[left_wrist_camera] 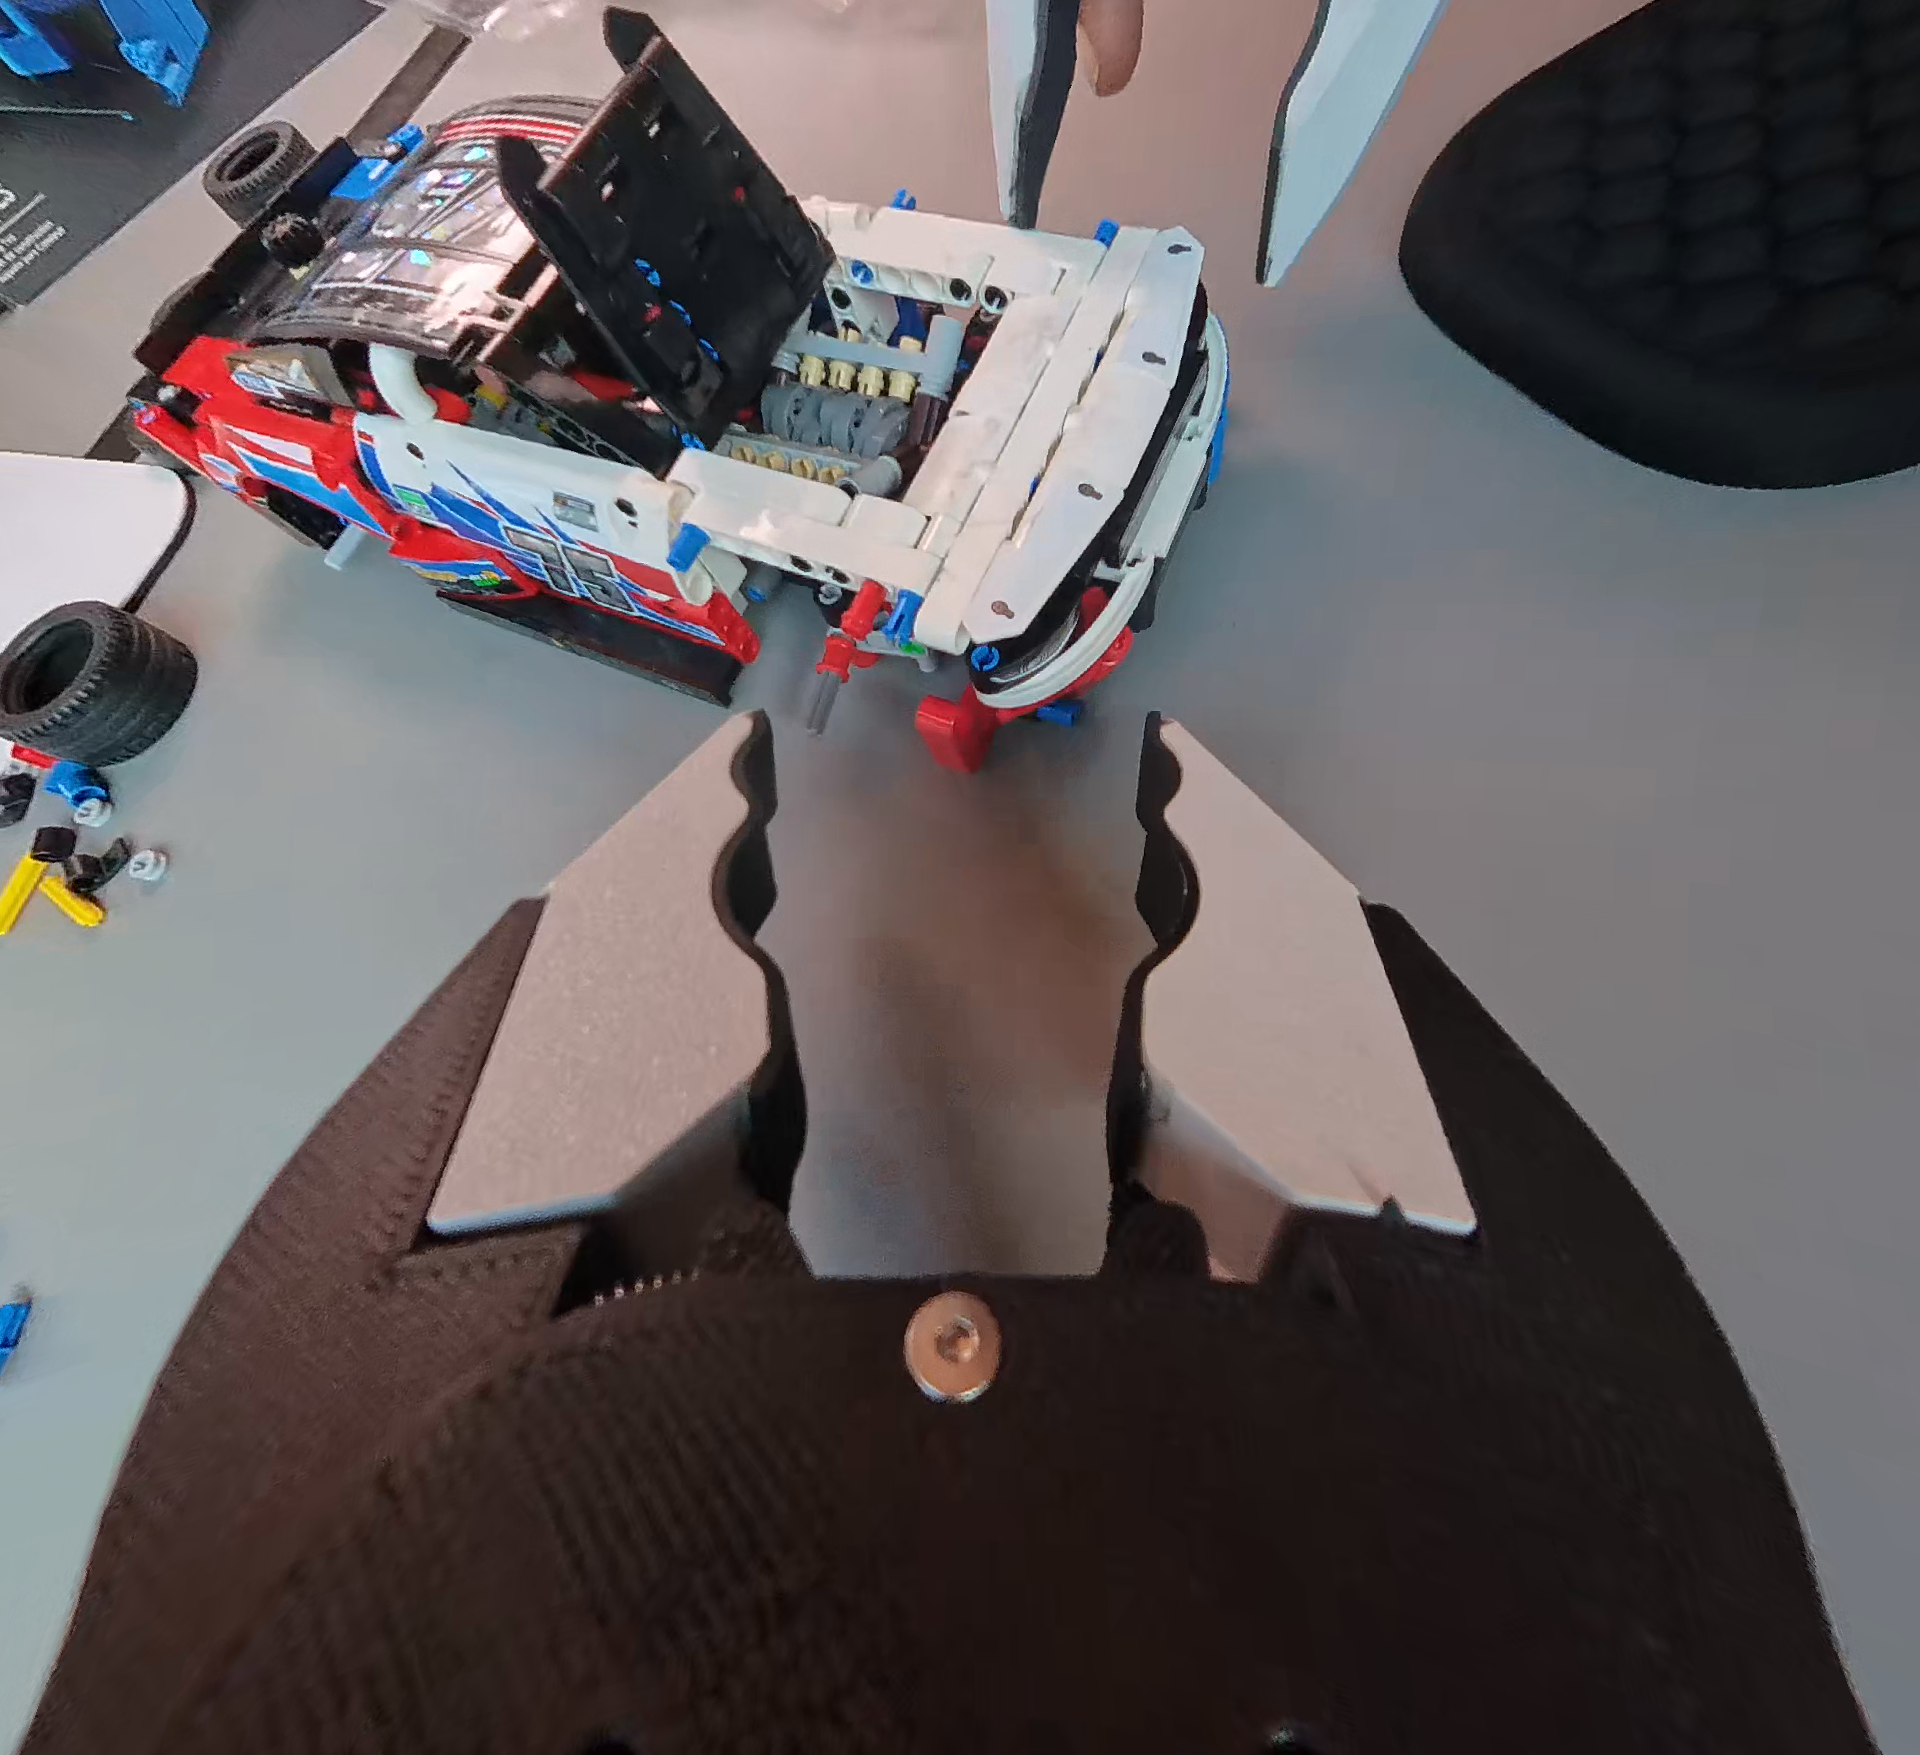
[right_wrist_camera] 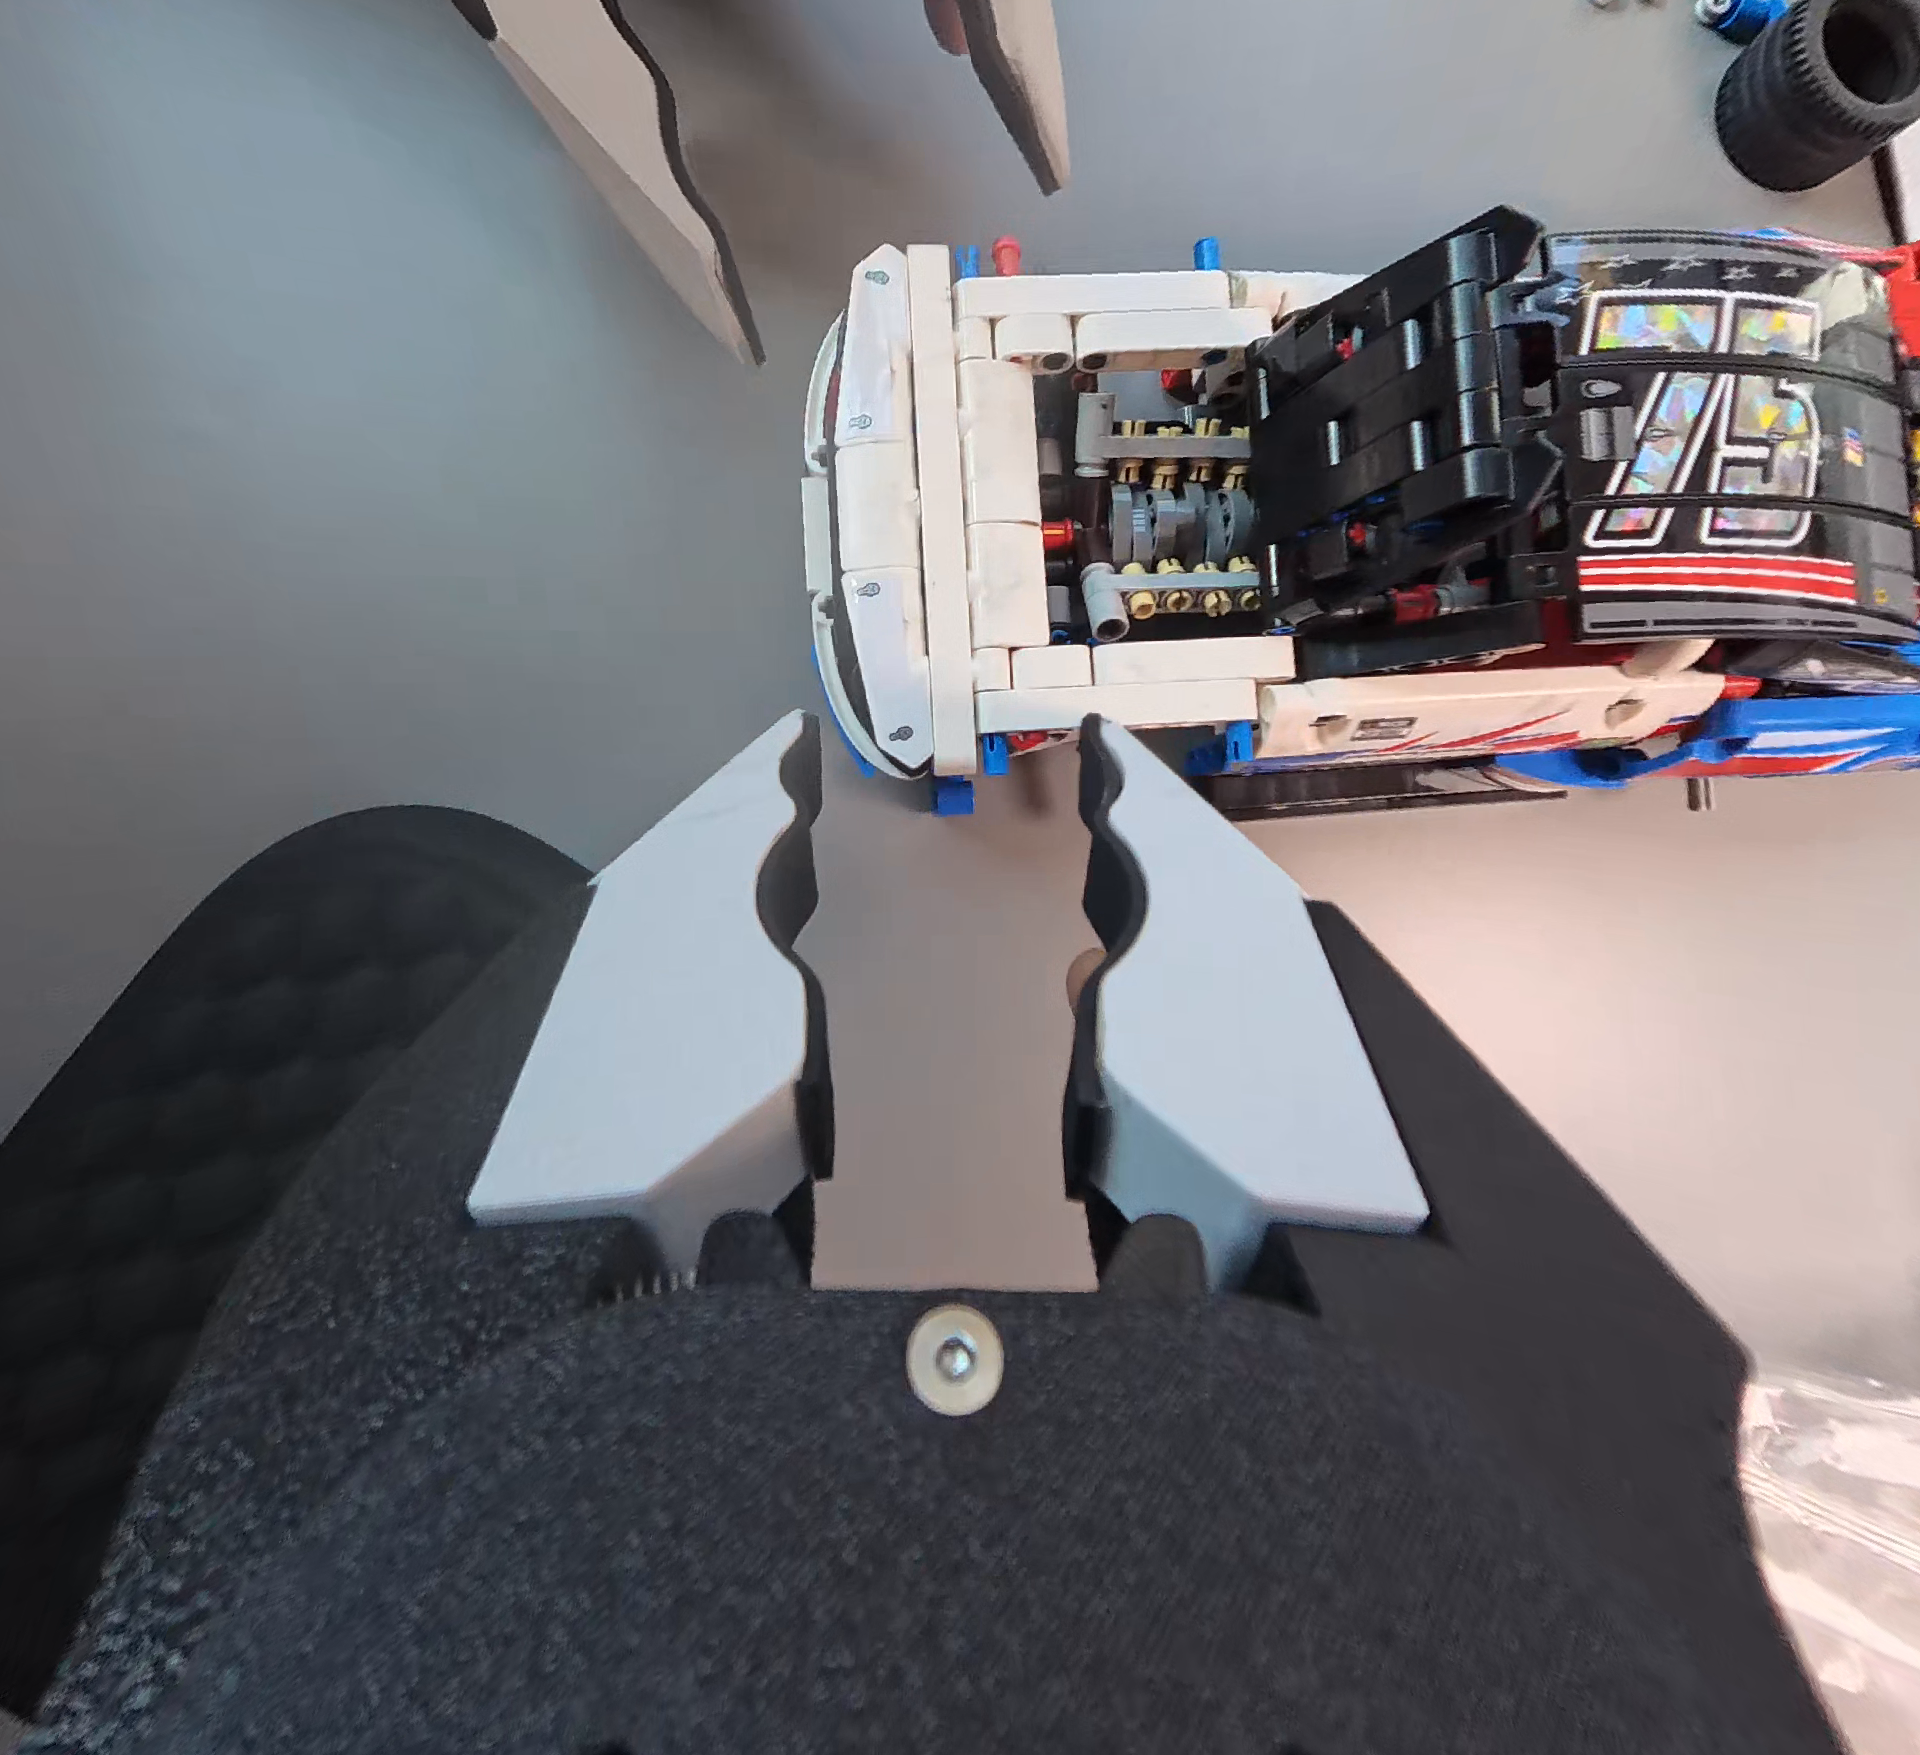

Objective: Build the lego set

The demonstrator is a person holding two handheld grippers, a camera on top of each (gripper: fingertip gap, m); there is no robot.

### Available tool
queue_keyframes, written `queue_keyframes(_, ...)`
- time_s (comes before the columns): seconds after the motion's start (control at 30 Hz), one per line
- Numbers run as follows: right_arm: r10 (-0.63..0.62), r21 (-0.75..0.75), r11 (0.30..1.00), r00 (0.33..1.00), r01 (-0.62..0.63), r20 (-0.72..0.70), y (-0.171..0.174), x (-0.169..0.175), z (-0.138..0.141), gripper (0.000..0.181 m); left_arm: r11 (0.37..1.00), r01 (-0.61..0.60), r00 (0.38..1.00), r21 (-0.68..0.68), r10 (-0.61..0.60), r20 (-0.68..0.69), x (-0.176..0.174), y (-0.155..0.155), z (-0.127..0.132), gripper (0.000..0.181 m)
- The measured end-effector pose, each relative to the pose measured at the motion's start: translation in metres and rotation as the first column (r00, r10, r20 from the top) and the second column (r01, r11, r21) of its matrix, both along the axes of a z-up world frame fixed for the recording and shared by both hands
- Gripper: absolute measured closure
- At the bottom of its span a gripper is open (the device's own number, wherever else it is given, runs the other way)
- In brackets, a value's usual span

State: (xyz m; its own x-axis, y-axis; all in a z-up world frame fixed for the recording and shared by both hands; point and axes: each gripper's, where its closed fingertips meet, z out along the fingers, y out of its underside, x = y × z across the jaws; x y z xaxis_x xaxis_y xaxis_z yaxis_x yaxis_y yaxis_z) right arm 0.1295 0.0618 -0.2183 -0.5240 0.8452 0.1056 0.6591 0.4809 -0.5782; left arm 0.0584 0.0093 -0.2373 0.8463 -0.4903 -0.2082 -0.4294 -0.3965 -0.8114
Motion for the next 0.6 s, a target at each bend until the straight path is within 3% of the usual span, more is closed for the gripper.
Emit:
queue_keyframes(0.03, -0.002, 0.002, 1.000, 1.000, 0.002, -0.008, 0.000, -0.002, 0.001, 0.133, 1.000, -0.003, 1.000, -0.003, 0.003, 0.005, 0.000, 0.000, -0.001, 0.113)
queue_keyframes(0.4, -0.019, -0.025, 1.000, 0.999, 0.018, -0.039, 0.000, -0.013, 0.009, 0.138, 1.000, -0.022, 1.000, 0.000, 0.022, 0.017, -0.002, 0.002, -0.002, 0.130)
queue_keyframes(0.6, -0.071, -0.062, 0.996, 0.997, 0.068, -0.041, 0.008, 0.005, 0.003, 0.132, 1.000, -0.027, 0.999, -0.014, 0.027, 0.020, -0.004, 0.002, -0.004, 0.142)
